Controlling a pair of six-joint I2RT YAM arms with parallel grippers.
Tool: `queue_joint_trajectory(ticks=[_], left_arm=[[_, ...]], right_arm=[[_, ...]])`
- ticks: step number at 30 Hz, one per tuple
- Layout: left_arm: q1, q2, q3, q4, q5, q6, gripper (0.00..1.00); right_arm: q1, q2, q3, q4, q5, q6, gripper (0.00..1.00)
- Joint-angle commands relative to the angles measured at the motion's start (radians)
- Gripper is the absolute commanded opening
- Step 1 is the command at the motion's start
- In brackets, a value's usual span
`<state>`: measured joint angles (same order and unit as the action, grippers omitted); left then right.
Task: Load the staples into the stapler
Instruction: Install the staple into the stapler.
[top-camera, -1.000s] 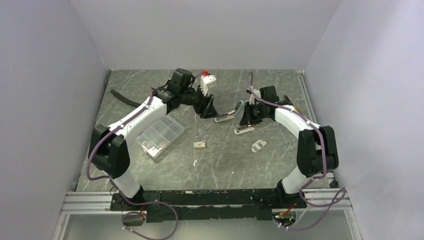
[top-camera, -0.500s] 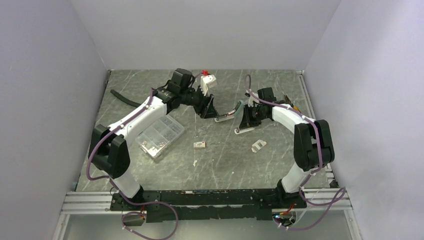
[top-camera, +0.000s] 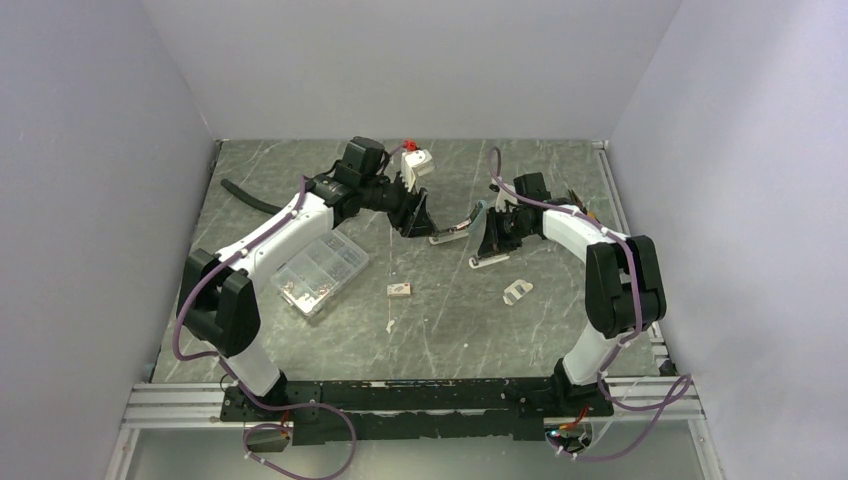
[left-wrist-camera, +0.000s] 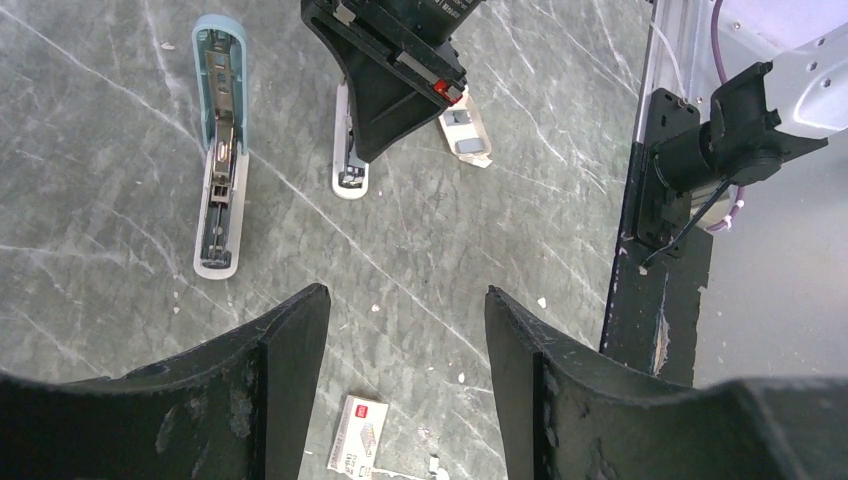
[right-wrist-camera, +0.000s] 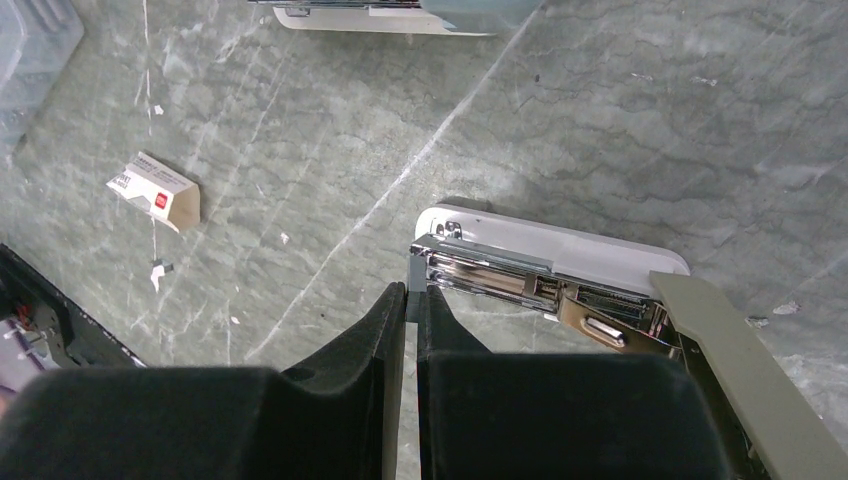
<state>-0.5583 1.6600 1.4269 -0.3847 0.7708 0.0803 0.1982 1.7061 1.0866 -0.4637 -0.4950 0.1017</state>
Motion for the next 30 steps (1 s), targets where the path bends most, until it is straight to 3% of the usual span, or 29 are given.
queue_joint_trajectory(ticks=[1,30], left_arm=[[0.005,0.004,0.037,0.02,0.031,-0.029,0.63],[0.004,0.001,0.037,0.018,0.032,-0.027,0.63]], right_arm=[[0.005,0.005,0.042,-0.008,0.023,0.001,0.0],[0.005,0.017,0.036,0.003,0.054,-0.002,0.0]])
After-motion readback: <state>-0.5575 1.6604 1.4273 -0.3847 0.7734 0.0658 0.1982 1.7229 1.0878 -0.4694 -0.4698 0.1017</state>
